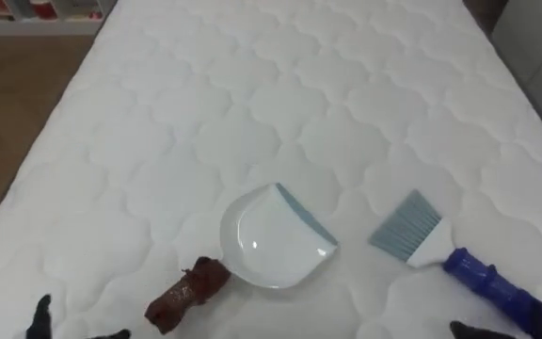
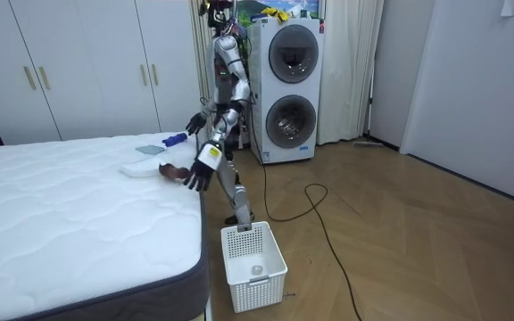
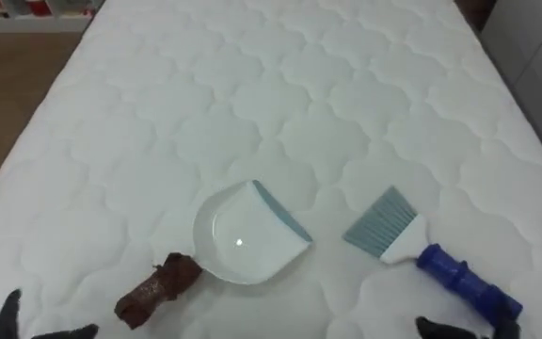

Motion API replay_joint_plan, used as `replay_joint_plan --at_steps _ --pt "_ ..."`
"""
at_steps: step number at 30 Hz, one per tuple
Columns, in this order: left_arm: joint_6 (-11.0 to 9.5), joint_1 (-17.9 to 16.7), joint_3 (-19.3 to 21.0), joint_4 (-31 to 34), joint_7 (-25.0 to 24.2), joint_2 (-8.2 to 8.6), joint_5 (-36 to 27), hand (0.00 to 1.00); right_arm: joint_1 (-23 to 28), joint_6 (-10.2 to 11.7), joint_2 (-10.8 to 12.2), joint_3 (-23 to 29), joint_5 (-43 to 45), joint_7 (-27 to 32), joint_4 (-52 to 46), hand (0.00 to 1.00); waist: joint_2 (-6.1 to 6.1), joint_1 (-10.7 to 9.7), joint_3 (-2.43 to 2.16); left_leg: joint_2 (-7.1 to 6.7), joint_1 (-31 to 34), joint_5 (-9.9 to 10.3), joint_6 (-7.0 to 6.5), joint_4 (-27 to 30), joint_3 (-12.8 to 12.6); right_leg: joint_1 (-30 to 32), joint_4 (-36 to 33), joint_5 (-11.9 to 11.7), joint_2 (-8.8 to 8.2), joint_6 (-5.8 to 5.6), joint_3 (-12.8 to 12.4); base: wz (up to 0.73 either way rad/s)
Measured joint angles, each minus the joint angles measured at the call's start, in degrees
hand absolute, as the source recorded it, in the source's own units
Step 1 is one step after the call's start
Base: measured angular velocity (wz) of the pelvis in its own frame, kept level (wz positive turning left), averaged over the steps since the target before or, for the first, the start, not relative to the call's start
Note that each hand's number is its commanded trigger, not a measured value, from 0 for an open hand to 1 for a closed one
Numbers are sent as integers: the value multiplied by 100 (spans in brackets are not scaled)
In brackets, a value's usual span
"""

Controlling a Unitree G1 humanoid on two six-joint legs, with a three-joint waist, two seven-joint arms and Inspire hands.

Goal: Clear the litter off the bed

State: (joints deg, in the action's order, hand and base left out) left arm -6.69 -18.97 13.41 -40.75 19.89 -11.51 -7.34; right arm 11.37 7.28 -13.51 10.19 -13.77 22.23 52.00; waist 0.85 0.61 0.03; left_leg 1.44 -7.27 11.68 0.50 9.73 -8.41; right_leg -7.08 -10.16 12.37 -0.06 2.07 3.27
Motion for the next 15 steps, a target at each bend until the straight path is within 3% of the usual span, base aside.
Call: replay_joint_plan --at_steps 4,6,8,13,15 --pt "9 -313 379 -446 244 3 -173 0 175 -186 -11 335 5 -30 593 0 9 8 -36 1 -65 15 18 -33 15 -47 39 -2 9 -6 -21 0" --pt "57 -425 520 -845 336 11 -206 0 174 -366 -9 496 42 -112 989 0 2 9 -4 -3 -112 16 18 -36 23 -92 25 -1 5 -16 -19 0" --pt "169 -428 632 -1042 323 70 -199 0 175 -506 14 495 90 -259 1135 0 -1 -2 -10 -4 -108 17 16 -18 27 -92 17 5 2 -29 -23 0" --pt "343 -384 539 -1721 -169 87 -188 0 147 -626 22 394 558 -776 1323 0 -34 48 -7 -10 -92 28 6 -2 69 -82 11 10 -5 -38 -4 -1" --pt "573 -340 317 -1864 -570 104 -153 0 147 -750 25 125 868 -1064 1370 0 -26 51 -12 -9 -57 27 6 35 79 -64 1 9 -7 -38 8 0"
